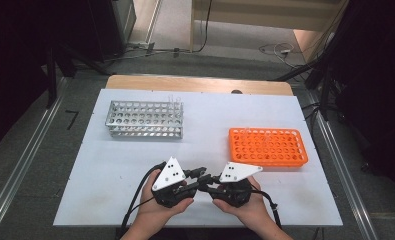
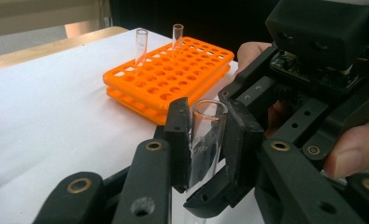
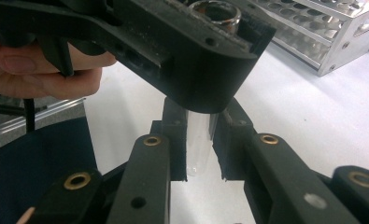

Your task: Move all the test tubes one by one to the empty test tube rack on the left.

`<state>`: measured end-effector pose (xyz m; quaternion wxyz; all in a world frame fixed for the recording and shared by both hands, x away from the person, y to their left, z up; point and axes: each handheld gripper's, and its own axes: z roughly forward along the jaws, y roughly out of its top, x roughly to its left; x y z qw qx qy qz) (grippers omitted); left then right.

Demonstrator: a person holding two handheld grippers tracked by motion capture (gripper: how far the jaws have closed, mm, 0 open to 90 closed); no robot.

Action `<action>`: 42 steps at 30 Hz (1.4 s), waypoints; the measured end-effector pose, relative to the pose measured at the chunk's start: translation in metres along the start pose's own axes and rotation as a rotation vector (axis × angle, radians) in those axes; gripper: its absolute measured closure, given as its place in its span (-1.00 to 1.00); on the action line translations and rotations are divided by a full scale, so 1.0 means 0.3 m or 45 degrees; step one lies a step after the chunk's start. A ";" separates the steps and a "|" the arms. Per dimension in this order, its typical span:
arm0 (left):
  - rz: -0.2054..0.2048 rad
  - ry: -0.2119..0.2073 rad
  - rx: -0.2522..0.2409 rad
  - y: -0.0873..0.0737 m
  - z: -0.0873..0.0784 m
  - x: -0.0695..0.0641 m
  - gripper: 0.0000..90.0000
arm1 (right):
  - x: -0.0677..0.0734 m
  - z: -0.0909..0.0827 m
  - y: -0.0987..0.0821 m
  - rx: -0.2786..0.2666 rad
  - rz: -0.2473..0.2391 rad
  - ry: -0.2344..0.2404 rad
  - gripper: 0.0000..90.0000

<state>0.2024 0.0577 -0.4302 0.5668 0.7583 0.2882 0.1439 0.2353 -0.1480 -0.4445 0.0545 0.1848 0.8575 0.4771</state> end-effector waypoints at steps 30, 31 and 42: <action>-0.057 0.099 -0.042 0.031 -0.048 0.113 0.68 | -0.093 -0.159 -0.061 -0.077 0.085 -0.053 -1.00; -0.055 0.108 -0.043 0.033 -0.051 0.122 0.68 | -0.097 -0.169 -0.067 -0.077 0.091 -0.058 -1.00; -0.082 0.202 -0.073 0.060 -0.072 0.236 0.69 | -0.142 -0.272 -0.150 -0.087 0.149 -0.148 -1.00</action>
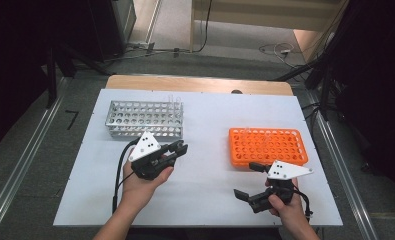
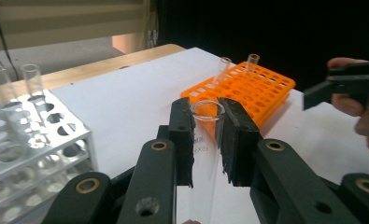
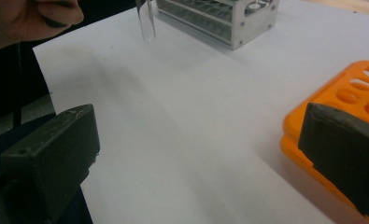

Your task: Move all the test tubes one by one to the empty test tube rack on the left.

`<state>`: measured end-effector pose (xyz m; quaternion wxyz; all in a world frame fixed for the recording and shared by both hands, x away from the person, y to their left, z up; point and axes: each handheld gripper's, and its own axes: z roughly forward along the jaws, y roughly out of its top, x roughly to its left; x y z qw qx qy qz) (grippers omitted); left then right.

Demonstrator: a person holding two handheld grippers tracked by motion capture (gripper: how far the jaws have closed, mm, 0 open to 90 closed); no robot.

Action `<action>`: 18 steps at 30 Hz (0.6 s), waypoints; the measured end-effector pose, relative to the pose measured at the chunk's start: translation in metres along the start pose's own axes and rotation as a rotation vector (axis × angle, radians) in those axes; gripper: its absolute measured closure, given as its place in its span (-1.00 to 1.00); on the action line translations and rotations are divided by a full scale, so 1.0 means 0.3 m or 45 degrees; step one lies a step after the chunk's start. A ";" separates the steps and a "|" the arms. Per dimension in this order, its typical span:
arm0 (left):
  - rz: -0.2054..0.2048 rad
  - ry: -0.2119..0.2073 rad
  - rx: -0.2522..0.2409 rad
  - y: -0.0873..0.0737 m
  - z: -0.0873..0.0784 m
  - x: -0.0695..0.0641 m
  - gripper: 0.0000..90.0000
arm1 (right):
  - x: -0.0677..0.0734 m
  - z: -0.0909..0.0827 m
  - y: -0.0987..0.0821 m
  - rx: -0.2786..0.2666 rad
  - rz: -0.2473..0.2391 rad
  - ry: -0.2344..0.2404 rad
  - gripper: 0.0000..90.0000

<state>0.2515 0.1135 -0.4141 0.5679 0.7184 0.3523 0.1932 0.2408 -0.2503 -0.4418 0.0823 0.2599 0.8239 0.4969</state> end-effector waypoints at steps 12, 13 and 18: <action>-0.040 0.076 -0.026 0.040 0.027 0.118 0.68 | -0.059 -0.080 -0.060 0.002 0.046 -0.078 -1.00; -0.040 0.080 -0.024 0.044 0.029 0.128 0.69 | -0.063 -0.085 -0.065 0.000 0.054 -0.081 -1.00; -0.051 0.106 -0.029 0.066 0.045 0.173 0.69 | -0.081 -0.105 -0.080 0.004 0.065 -0.094 -1.00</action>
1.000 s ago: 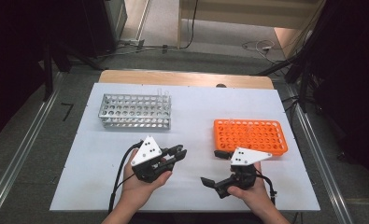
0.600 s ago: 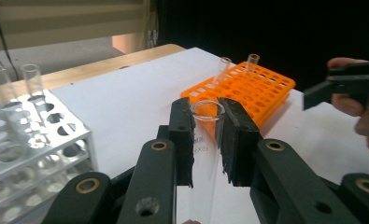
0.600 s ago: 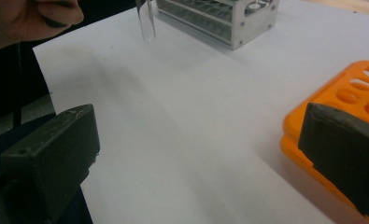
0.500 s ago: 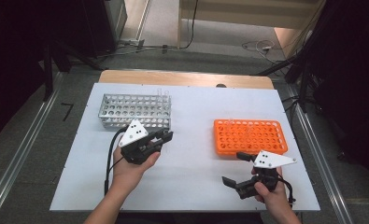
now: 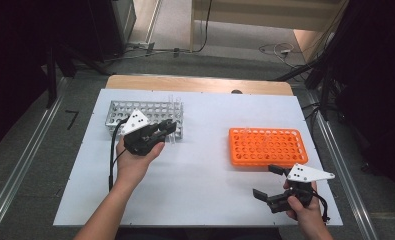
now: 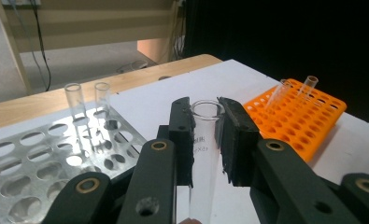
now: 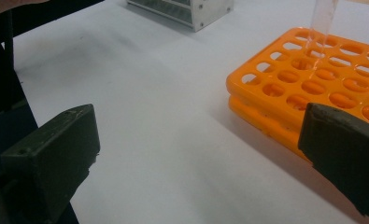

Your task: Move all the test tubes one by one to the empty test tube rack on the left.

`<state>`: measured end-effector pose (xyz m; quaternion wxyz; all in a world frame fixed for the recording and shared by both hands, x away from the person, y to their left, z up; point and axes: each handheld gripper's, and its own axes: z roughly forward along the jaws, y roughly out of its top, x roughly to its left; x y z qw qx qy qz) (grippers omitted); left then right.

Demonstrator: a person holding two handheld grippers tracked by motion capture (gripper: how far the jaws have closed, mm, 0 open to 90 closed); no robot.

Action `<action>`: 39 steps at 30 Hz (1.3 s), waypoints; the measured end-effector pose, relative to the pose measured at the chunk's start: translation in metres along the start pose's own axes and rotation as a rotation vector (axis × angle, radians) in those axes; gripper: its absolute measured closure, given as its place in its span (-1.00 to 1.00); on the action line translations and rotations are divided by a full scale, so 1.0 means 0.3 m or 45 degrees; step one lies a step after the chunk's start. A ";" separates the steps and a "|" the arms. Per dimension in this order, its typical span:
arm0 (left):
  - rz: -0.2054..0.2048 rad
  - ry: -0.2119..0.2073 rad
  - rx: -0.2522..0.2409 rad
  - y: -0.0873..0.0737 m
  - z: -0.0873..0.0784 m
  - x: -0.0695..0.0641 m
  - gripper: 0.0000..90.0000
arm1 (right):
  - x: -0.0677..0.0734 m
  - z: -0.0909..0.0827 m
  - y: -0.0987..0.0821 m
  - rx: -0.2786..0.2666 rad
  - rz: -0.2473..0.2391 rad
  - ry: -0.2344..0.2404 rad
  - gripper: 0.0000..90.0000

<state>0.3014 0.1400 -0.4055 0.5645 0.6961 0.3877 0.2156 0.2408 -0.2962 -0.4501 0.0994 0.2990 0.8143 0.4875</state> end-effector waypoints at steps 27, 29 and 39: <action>-0.015 0.162 -0.010 0.099 0.121 0.181 0.68 | -0.028 -0.009 -0.007 -0.009 0.015 -0.024 -1.00; -0.013 0.177 -0.011 0.106 0.133 0.194 0.68 | -0.028 -0.009 -0.008 -0.008 0.017 -0.023 -1.00; -0.041 0.246 -0.028 0.127 0.188 0.257 0.68 | -0.032 -0.011 -0.009 -0.010 0.021 -0.024 -1.00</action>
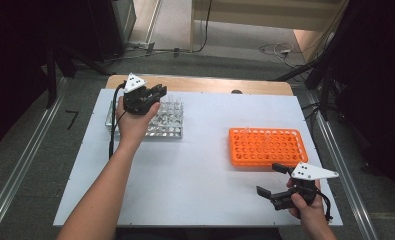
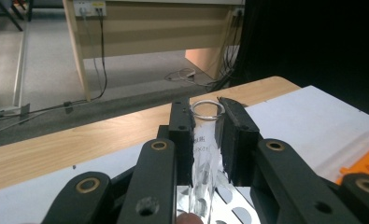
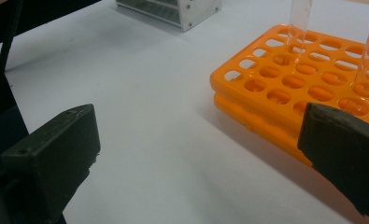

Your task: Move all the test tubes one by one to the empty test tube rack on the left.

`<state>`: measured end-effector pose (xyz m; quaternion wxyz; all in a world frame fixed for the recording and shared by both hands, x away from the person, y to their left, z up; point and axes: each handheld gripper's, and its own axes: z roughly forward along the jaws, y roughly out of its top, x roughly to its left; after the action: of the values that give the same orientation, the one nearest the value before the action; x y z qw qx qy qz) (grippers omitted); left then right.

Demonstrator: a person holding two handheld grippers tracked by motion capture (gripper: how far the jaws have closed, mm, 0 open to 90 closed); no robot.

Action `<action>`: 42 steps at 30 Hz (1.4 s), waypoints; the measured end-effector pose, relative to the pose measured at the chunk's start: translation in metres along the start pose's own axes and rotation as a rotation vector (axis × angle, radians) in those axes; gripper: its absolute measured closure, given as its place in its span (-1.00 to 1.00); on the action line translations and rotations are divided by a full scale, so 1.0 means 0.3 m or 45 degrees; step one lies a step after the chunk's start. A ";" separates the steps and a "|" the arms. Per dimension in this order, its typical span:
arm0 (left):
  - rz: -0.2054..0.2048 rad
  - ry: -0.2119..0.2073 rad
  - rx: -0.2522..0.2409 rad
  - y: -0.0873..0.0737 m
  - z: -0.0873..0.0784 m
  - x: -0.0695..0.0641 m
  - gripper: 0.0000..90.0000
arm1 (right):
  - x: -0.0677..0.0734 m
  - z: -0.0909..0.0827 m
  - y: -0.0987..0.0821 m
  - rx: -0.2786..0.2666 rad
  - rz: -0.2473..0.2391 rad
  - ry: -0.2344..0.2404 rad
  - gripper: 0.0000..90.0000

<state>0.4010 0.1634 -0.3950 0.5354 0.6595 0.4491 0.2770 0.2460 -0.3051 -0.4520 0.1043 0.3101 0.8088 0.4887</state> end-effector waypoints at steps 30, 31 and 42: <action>-0.014 0.107 0.057 -0.008 0.123 0.046 0.68 | -0.005 -0.003 -0.001 -0.006 0.012 -0.003 -1.00; -0.022 0.109 0.063 -0.011 0.125 0.047 0.68 | -0.005 -0.004 -0.001 -0.007 0.012 -0.003 -1.00; -0.046 0.126 0.133 -0.060 0.147 0.045 0.68 | -0.007 -0.004 -0.003 -0.006 0.014 -0.003 -1.00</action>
<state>0.4392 0.1557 -0.4258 0.4824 0.6638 0.5007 0.2756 0.2467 -0.3075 -0.4526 0.1034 0.3150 0.8058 0.4907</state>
